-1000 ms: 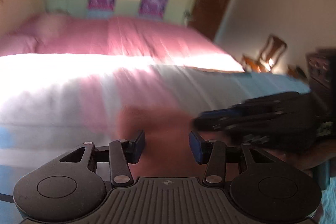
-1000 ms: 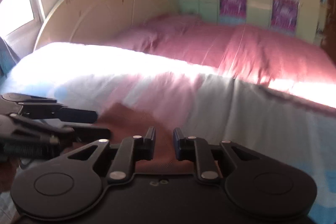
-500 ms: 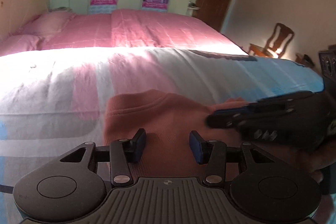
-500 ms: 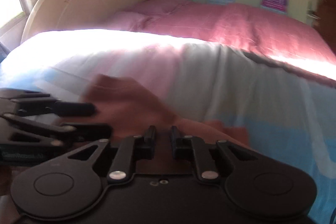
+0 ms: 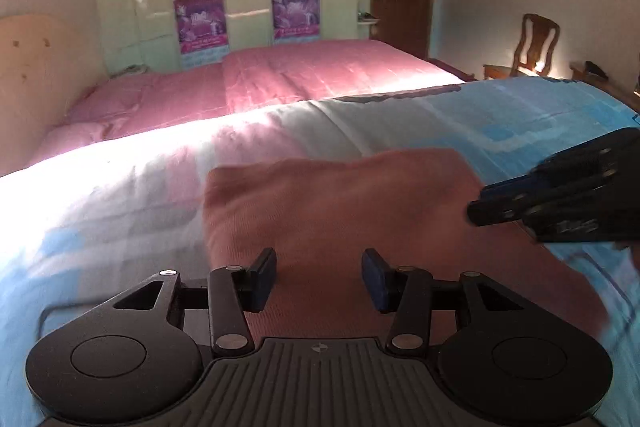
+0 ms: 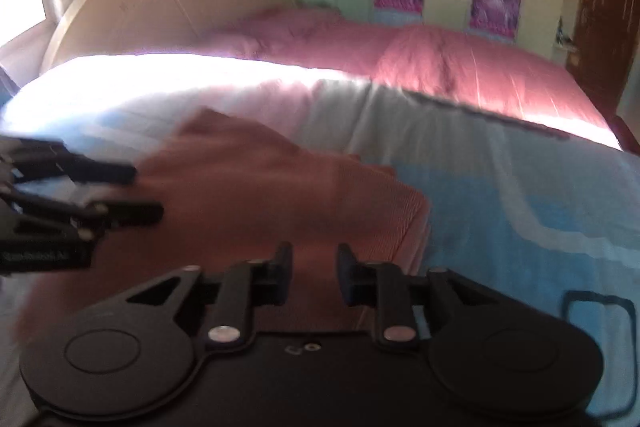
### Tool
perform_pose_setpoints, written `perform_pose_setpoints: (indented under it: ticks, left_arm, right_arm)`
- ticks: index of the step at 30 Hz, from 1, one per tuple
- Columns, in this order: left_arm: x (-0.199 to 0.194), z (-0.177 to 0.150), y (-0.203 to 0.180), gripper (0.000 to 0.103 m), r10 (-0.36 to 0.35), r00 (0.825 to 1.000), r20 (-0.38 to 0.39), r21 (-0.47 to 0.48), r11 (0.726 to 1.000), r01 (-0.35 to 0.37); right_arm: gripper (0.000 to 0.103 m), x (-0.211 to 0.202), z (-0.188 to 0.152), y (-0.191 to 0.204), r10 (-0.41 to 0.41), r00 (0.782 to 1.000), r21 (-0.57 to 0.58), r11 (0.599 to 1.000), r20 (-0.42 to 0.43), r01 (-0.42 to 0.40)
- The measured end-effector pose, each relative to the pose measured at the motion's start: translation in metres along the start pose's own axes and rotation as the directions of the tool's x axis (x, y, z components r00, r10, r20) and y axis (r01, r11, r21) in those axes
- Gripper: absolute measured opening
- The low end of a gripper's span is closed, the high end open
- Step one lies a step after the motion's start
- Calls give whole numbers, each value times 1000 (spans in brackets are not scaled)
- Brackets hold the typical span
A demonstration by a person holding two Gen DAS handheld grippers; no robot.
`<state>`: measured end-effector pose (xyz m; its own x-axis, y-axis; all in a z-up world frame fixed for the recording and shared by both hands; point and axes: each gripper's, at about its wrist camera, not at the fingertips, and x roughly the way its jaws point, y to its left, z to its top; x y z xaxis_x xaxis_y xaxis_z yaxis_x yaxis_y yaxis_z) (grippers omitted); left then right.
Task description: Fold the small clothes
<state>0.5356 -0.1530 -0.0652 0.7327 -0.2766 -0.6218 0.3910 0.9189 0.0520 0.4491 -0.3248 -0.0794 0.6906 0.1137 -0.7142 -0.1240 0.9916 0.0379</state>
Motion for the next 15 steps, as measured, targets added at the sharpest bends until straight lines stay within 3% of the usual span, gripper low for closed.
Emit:
perform_pose_setpoints:
  ticks: [4,6,8,15]
  left_arm:
    - [-37,-38,-15,47,-18,999,-36,-9,1000,18]
    - [-39,-57,-19,47,7,996,-90,2,1000,-7]
    - [-42,-74,-17,47,-12,995,-95,-43,999,8]
    - [-56,-83,-21,47,0,995,-102,-19,1000,-2]
  right_arm:
    - [14,-45,-37,7,51,998,-26,998,-44,-52]
    - [11,-51,-64,11,16,996,-44,999,-91,-21]
    - [11,-58,-85,14,-10,996,-37,999,-84,6]
    - [11,-69,-106,33,-100,994,-97,991,-32,96]
